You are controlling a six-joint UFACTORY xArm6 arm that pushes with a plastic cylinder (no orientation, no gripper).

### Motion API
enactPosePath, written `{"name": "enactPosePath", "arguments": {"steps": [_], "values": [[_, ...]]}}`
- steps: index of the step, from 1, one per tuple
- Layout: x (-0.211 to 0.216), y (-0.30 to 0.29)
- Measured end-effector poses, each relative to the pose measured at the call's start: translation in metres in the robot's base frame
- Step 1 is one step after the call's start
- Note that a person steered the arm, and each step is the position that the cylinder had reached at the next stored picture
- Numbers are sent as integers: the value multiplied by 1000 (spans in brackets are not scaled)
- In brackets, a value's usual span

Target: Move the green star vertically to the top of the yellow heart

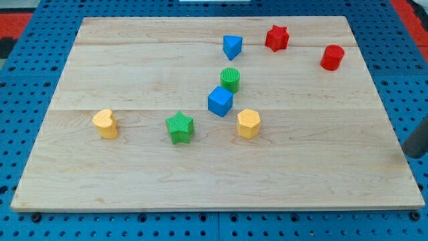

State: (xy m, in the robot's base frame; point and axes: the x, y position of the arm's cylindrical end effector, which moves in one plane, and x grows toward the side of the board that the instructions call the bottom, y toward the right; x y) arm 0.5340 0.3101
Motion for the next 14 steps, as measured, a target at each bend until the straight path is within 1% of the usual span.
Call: {"name": "enactPosePath", "arguments": {"steps": [1, 2, 3, 4, 5, 6, 7, 8, 9, 10, 11, 12, 13, 14], "values": [[-1, 0], [-12, -1], [-19, -36], [8, -188], [8, -279], [-59, -335], [-25, -344], [-45, -380], [-84, -451], [-84, -426], [-98, -469], [-84, -484], [-74, -511], [-104, -517]]}}
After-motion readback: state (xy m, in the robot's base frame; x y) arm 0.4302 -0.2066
